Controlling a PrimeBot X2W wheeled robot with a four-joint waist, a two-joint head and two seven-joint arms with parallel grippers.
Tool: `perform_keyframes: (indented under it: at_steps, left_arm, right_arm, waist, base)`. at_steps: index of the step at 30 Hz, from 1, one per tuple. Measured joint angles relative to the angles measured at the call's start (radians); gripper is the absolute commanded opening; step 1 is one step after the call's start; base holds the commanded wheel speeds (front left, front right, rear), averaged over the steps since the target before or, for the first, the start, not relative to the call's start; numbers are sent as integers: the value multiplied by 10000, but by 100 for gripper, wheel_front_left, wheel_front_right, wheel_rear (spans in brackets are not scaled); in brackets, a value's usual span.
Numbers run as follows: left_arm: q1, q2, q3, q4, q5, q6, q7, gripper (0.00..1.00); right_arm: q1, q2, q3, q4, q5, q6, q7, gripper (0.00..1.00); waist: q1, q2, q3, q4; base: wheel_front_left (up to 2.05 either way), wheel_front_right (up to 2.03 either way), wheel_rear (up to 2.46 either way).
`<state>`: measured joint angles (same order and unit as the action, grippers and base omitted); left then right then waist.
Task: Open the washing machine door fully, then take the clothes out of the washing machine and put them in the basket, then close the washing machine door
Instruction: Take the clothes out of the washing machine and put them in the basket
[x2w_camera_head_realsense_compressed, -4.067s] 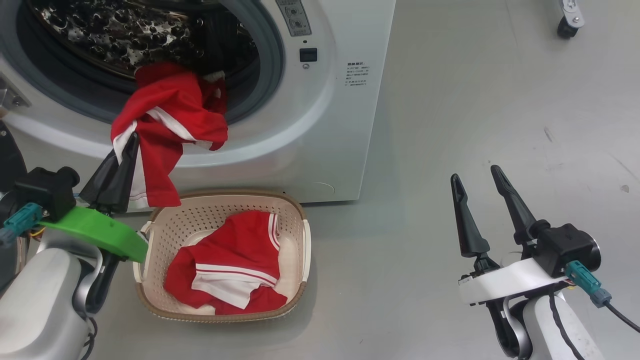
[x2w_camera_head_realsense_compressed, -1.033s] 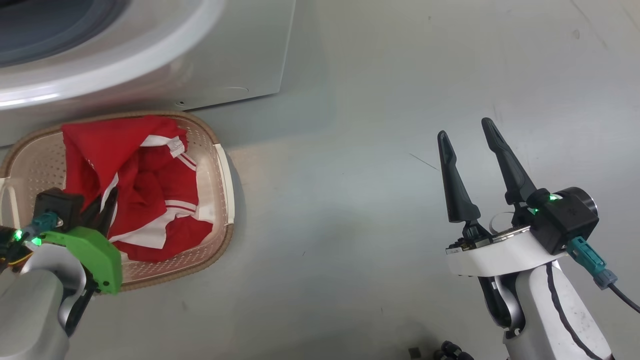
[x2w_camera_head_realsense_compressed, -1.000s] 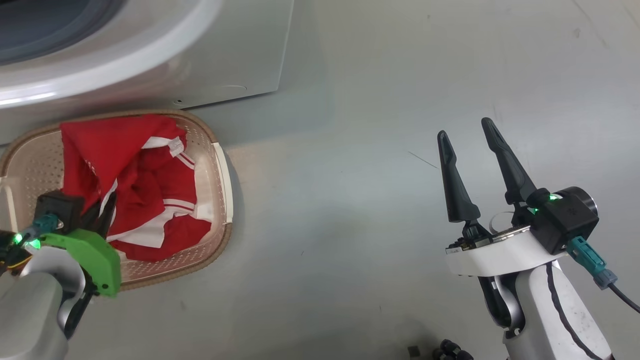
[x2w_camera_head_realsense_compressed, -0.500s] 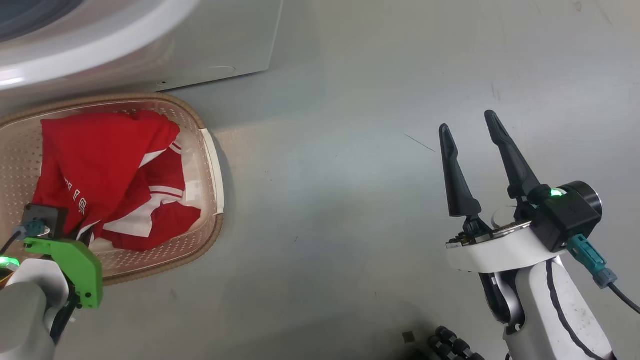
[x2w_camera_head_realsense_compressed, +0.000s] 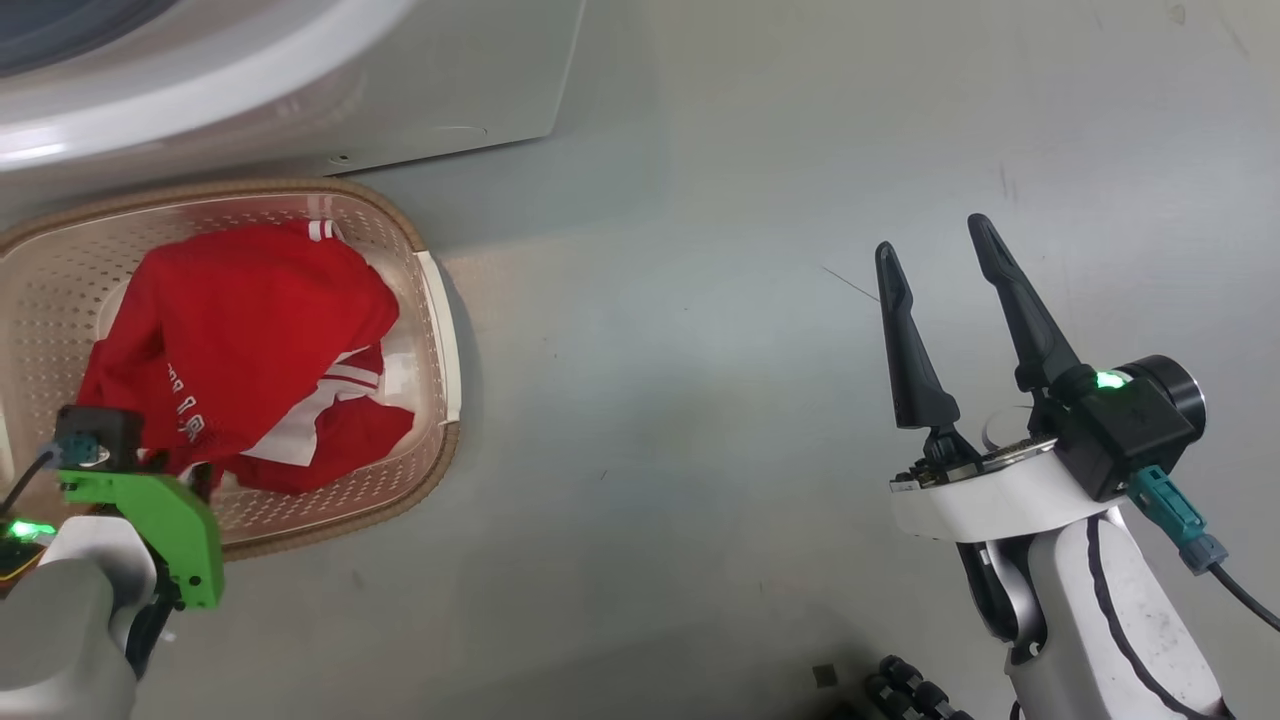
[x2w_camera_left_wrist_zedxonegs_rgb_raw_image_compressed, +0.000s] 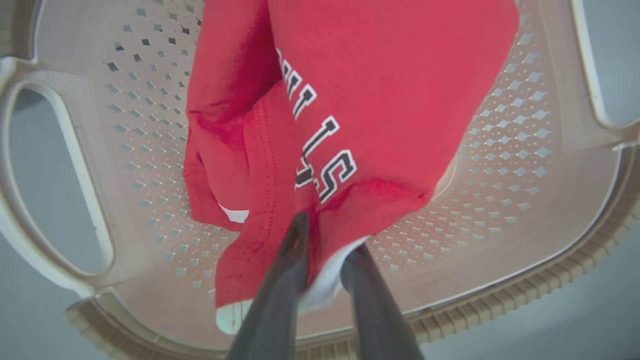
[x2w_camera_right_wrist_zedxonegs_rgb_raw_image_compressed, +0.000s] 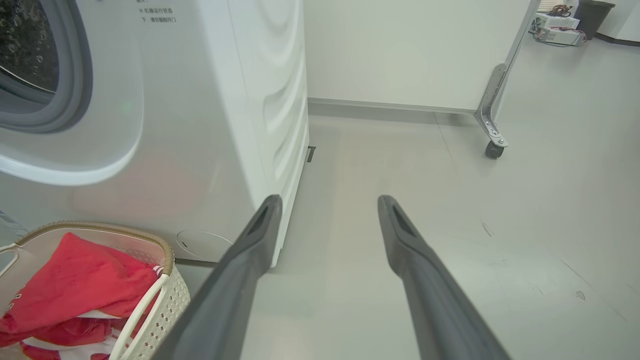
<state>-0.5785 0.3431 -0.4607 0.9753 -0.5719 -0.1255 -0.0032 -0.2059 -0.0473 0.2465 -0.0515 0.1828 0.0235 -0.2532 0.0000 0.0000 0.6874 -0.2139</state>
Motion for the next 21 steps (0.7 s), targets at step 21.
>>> perform_keyframes:
  at_steps: [21]
  left_arm:
    - [-228, -709, -284, -244, -171, 0, -2265, 100]
  right_arm:
    - [-218, -8, -174, 481, 192, 19, 0, 100]
  waist:
    - [0, 0, -1319, 687]
  base:
    - [0, 0, 0]
